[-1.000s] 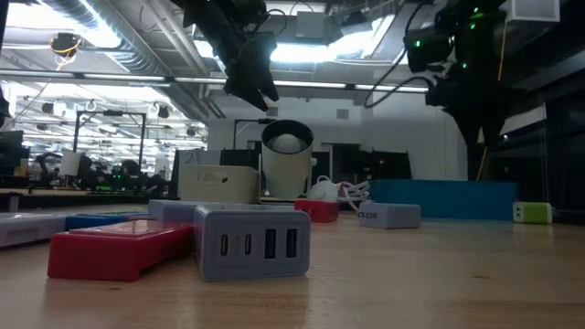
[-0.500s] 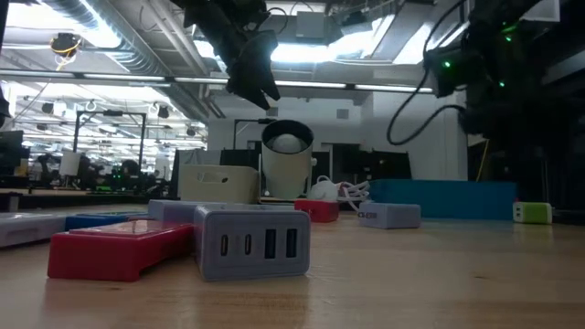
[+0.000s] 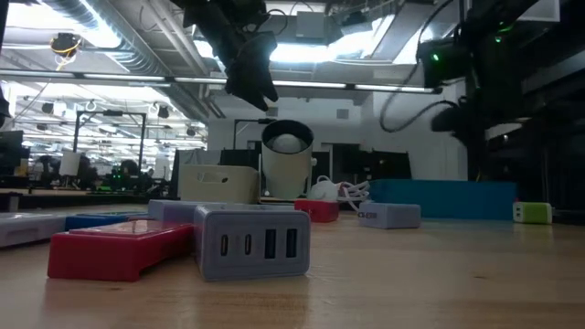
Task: Pick & Place Office items
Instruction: Put the top green charger adapter into the blue bin
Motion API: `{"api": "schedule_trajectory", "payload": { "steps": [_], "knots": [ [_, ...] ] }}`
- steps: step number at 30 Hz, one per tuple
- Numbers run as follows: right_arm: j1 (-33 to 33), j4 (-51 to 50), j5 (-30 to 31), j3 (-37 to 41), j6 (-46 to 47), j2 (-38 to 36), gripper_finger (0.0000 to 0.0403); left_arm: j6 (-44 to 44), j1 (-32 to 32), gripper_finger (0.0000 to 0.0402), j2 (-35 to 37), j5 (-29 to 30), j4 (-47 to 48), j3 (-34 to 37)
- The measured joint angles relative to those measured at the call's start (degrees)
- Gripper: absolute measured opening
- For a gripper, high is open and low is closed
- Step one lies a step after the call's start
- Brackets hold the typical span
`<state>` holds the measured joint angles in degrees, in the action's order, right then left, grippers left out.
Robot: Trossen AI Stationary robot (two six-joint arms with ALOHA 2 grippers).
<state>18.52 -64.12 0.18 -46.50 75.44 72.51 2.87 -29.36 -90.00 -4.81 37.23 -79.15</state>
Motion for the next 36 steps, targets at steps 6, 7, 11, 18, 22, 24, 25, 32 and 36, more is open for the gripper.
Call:
{"api": "schedule_trajectory", "payload": {
  "steps": [6, 7, 11, 18, 22, 24, 25, 32, 36],
  "knots": [
    [-4.81, 11.41, 2.38, -0.03, 6.04, 0.73, 0.0299, 0.37, 0.00, 0.0294, 0.00, -0.01, 0.00, 0.02],
    [-5.00, 10.72, 3.22, 0.04, 6.40, 1.11, 0.0299, 0.61, 0.00, 0.0294, 0.00, -0.02, 0.01, 0.02],
    [-4.77, 9.47, 4.80, 1.87, 12.49, 2.98, 0.0299, 2.49, -0.01, 0.0294, 0.00, -0.26, -0.07, 0.02],
    [-5.81, 11.79, 9.24, 5.14, 27.83, 4.72, 0.0300, 2.84, 0.00, 0.0294, 0.00, -0.41, 0.21, 0.04],
    [-6.36, 16.90, 12.67, 4.35, 29.31, 4.54, 0.0300, 3.31, 0.00, 0.0294, 0.00, -1.81, 0.48, 0.04],
    [-6.40, 18.24, 14.59, 3.34, 31.34, 4.44, 0.0300, 3.81, 0.00, 0.0294, 0.00, -2.43, 0.48, 0.04],
    [-6.38, 17.56, 15.91, 3.19, 33.01, 4.44, 0.0300, 3.90, 0.00, 0.0294, 0.00, -2.43, 0.48, 0.04],
    [-6.57, 8.56, 21.14, 3.56, 48.49, 4.44, 0.0300, 3.99, 0.00, 0.0294, 0.00, -3.18, 0.46, 0.04],
    [-7.55, 9.22, 21.47, 3.58, 52.97, 4.46, 0.0300, 6.12, 0.00, 0.0294, 0.00, -3.68, 0.36, 0.04]
  ]
}}
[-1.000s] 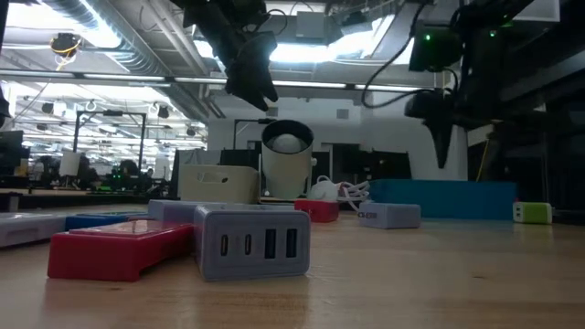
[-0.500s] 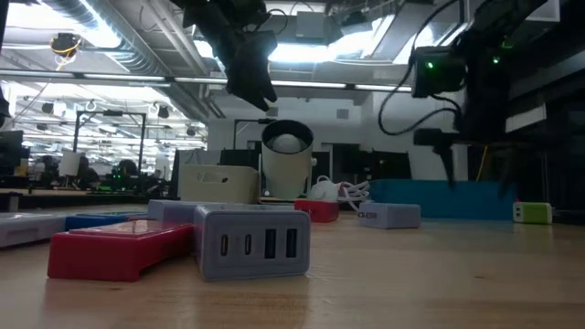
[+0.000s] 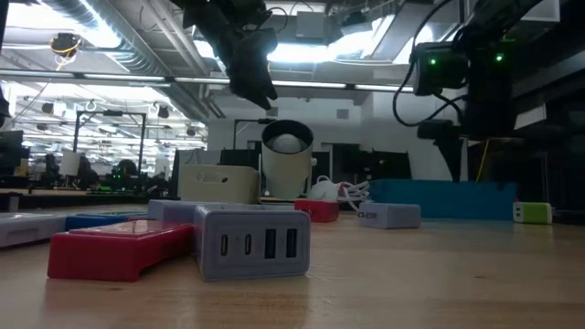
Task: Pick & Place Office items
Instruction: Put the top green charger adapter into the blue bin
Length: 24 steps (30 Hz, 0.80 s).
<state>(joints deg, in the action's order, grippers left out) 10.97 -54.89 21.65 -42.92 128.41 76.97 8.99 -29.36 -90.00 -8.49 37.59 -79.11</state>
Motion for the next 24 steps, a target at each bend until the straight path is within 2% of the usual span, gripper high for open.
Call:
{"api": "schedule_trajectory", "payload": {
  "steps": [3, 8, 11, 13, 16, 21, 24],
  "knots": [
    [0.40, 0.01, -0.02, 0.00, 2.97, 0.00, 0.0300, 0.81, 0.00, 0.0294, 0.00, 0.00, -0.11, 0.00],
    [1.82, 2.30, 1.54, 0.00, 2.87, -0.01, 0.0300, 0.85, 0.00, 0.0294, 0.00, 0.00, -0.12, 0.00],
    [0.24, 6.73, 3.92, -0.57, -3.40, -0.70, 0.0300, 0.83, 0.00, 0.0294, 0.00, 0.00, -0.10, 0.02],
    [-1.26, 9.37, 5.35, -2.69, -13.87, -0.63, 0.0300, 1.02, 0.00, 0.0294, 0.00, -0.02, -0.10, 0.02],
    [-1.10, 7.73, 3.26, -6.81, -34.17, -0.44, 0.0300, 2.32, -0.15, 0.0294, 0.00, -0.10, -0.10, 0.02],
    [5.12, -7.26, -4.96, -16.06, -74.39, -0.42, 0.0300, 2.17, -0.17, 0.0294, 0.00, -0.43, -0.34, 0.04],
    [8.69, -16.65, -7.65, -20.61, -95.42, -0.43, 0.0300, 1.88, -0.17, 0.0294, 0.00, -0.44, -0.34, 0.04]
  ]
}}
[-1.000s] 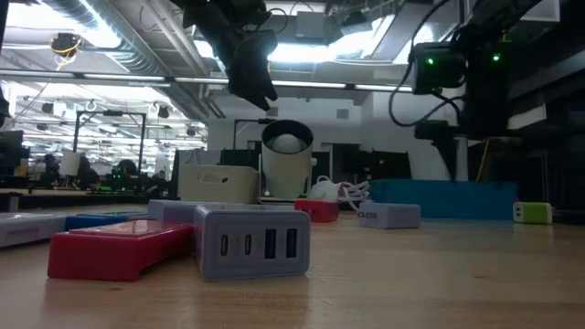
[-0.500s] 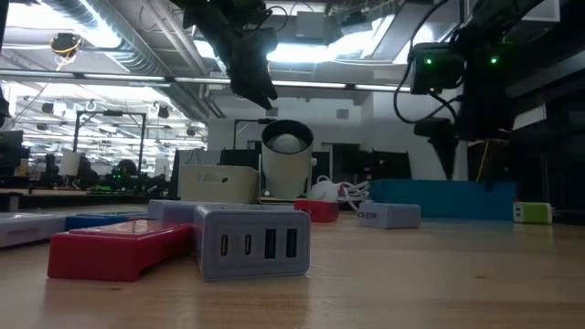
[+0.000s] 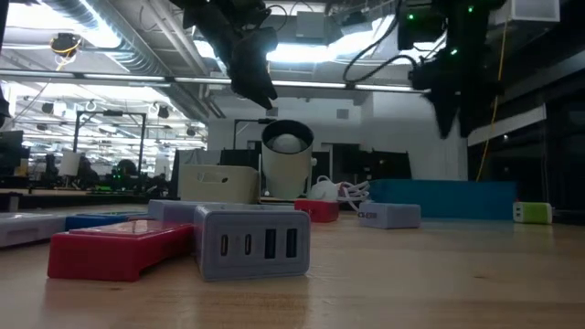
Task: Pick & Place Office items
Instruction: Put the top green charger adapter into the blue bin
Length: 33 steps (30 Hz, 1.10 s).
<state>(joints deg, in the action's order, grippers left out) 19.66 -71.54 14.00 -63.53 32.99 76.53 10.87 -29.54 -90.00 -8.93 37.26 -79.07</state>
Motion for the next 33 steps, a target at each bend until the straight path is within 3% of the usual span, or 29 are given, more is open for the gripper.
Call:
{"api": "schedule_trajectory", "payload": {
  "steps": [5, 10, 15, 24, 33],
  "knots": [
    [5.30, -12.12, -1.29, -1.48, -25.40, 0.30, 0.0300, -0.41, 0.18, 0.0294, 0.00, 0.26, -0.03, 0.00],
    [8.26, -13.63, -4.01, 2.09, -38.72, 1.22, 0.0300, -0.50, 0.15, 0.0294, 0.00, 0.57, -0.06, 0.00],
    [8.86, -12.08, -3.32, 5.89, -42.75, 1.33, 0.0300, -0.61, 0.15, 0.0294, 0.00, 1.96, 0.20, 0.00],
    [7.93, -10.03, -7.52, 10.55, -43.72, 1.35, 0.0300, -2.46, -0.21, 0.0294, -0.12, 7.43, -0.25, 0.00],
    [7.87, -9.69, -8.88, 13.62, -43.93, 2.07, 0.0300, -4.13, -2.09, 0.0294, -5.03, 8.32, -3.68, 0.04]
  ]
}}
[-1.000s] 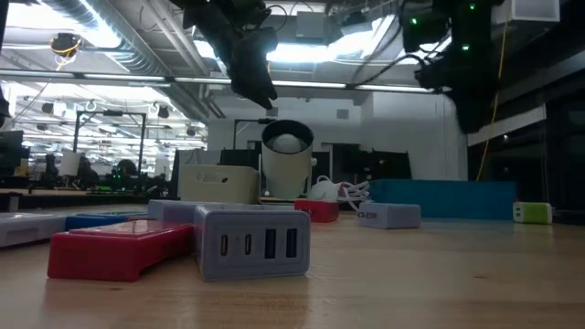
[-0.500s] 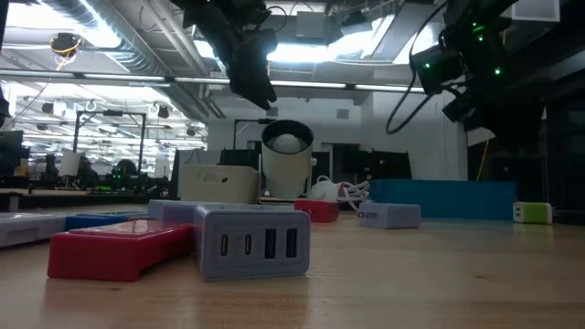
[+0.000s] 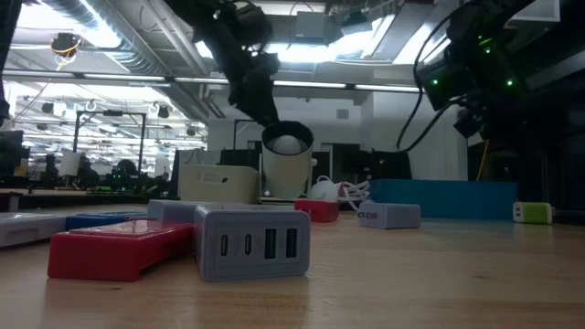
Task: Pick & Place Office items
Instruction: Put the top green charger adapter into the blue bin
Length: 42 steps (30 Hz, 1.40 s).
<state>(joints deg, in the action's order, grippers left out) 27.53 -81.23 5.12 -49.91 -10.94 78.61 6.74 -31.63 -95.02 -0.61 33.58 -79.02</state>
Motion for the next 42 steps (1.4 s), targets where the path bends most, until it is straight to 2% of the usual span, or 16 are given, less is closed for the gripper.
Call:
{"api": "schedule_trajectory", "payload": {
  "steps": [6, 11, 18, 25, 35, 42],
  "knots": [
    [0.02, 3.71, 0.45, 0.00, 0.92, 1.05, 0.0300, 2.42, -0.36, 0.0294, -3.45, 1.29, -3.24, -0.06],
    [0.04, 7.72, 0.83, 0.00, 0.55, 6.64, 0.0300, 3.07, -0.50, 0.0294, -5.35, -0.42, -6.82, -0.04],
    [1.76, 11.85, 2.67, 0.00, -0.78, 12.11, 0.0300, 3.44, -0.41, 0.0294, -6.23, -0.38, -6.34, -0.04],
    [4.54, 10.51, 4.24, 0.33, -0.43, 12.24, 0.0300, 4.48, -0.36, 0.0294, -6.23, 1.46, -6.31, -0.04],
    [6.40, 11.81, 4.55, 7.51, -1.07, 12.24, 0.0300, 5.64, -0.40, 0.0294, -6.23, 2.41, -7.04, -0.04],
    [6.40, 11.53, 4.70, 4.13, -0.39, 12.24, 0.0300, 5.61, -0.40, 0.0294, -6.23, 2.45, -8.96, -0.04]
  ]
}}
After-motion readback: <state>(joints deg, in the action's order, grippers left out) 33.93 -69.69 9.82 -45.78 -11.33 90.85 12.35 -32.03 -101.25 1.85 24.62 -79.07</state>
